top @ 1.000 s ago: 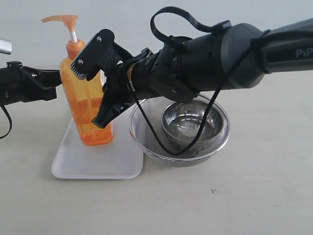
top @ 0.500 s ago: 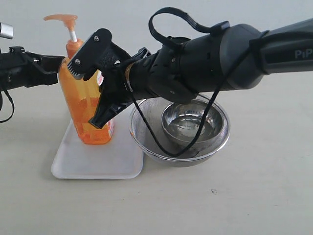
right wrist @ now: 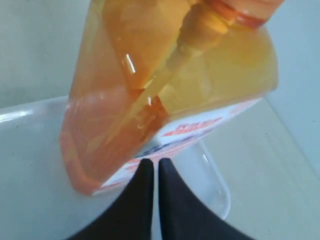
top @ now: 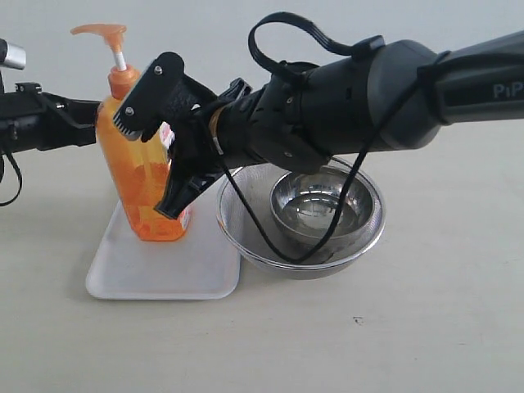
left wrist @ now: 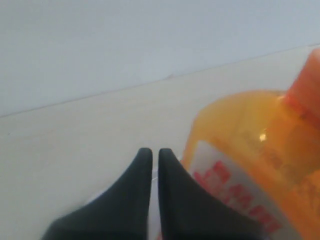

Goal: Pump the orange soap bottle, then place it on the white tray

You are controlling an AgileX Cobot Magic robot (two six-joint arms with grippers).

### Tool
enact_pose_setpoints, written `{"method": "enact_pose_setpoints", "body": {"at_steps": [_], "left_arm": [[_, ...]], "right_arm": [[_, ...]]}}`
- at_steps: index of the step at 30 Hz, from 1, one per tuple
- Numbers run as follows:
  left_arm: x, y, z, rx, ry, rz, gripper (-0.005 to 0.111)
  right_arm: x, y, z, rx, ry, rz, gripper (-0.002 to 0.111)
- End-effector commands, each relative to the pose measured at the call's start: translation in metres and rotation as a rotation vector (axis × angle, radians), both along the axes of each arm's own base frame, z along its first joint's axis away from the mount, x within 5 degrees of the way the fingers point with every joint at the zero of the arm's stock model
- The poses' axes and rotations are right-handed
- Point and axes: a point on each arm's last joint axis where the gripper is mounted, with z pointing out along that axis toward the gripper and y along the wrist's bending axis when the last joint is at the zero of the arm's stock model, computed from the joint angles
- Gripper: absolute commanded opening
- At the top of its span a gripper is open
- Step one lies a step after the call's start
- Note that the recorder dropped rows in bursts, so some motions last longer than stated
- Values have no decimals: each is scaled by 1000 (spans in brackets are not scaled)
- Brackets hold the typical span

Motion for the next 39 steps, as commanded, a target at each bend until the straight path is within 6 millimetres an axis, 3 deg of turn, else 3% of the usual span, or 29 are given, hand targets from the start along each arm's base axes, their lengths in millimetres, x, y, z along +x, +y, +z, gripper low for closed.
{"method": "enact_pose_setpoints", "body": {"at_steps": [1,7,20,27,39], "left_arm": [[-5,15,8,0,5,58,5],[-23,27,27,4,-45,85,5],[-76,20,52,35,-99,127,5],[-118,15,74,16,-189,179,5],[-170,7,93,52,-325,215,5]], "right_arm": [[9,-9,0,-21,-5,-24,0],[22,-26,16,19,-38,-66,0],[38,-70,60,101,-94,-190,0],[48,-93,68,118,-86,-271,0],[48,-96,65,87,-63,-292,0]]}}
